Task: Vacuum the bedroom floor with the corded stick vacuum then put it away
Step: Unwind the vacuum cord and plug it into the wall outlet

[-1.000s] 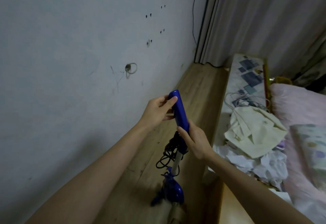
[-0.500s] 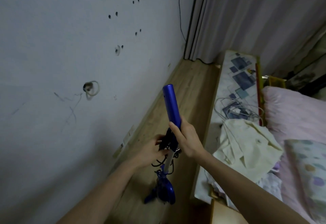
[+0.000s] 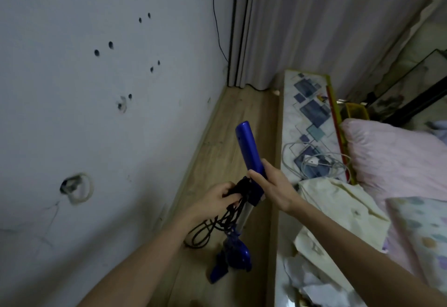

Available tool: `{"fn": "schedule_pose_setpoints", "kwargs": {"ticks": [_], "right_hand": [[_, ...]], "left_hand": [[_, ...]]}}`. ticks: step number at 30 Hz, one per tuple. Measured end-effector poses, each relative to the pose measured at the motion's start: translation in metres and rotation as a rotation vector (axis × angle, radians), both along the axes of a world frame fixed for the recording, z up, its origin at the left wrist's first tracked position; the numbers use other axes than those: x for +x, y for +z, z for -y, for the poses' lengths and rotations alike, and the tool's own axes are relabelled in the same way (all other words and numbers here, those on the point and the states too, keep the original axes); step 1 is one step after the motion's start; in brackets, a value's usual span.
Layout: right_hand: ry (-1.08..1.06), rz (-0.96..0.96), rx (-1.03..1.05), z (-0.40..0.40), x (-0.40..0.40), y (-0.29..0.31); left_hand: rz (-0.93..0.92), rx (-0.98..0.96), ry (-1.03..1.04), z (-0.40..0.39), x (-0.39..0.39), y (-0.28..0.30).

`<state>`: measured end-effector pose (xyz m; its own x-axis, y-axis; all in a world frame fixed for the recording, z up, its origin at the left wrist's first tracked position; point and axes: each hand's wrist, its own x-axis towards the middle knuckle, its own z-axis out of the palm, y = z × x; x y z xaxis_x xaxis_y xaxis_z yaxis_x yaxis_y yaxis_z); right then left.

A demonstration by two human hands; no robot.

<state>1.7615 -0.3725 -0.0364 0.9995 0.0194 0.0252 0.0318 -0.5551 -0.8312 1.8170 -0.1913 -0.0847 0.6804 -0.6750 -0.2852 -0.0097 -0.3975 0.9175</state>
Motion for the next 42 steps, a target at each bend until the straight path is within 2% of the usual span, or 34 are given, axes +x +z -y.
{"fn": "schedule_pose_setpoints", "kwargs": {"ticks": [5, 11, 18, 24, 31, 36, 42], "right_hand": [[0.082, -0.092, -0.281, 0.039, 0.02, -0.007], [-0.083, -0.154, -0.268, 0.089, 0.048, -0.027], [-0.289, -0.086, -0.223, 0.091, 0.109, -0.028], [-0.398, -0.048, -0.111, 0.099, 0.144, -0.029], [-0.454, -0.1, -0.073, 0.121, 0.174, -0.048], [-0.371, -0.14, -0.099, 0.138, 0.206, -0.048], [-0.343, -0.209, -0.053, 0.137, 0.221, -0.05]], "left_hand": [[-0.062, -0.027, 0.033, 0.014, 0.032, -0.002], [-0.013, -0.164, 0.364, 0.018, 0.073, 0.011], [0.045, -0.02, 0.561, 0.041, 0.094, -0.007], [0.029, -0.013, 0.709, 0.06, 0.116, -0.013], [-0.033, -0.052, 0.781, 0.079, 0.126, -0.026], [-0.081, 0.008, 0.769, 0.07, 0.128, -0.042], [-0.052, 0.005, 0.799, 0.068, 0.123, -0.041]]}}
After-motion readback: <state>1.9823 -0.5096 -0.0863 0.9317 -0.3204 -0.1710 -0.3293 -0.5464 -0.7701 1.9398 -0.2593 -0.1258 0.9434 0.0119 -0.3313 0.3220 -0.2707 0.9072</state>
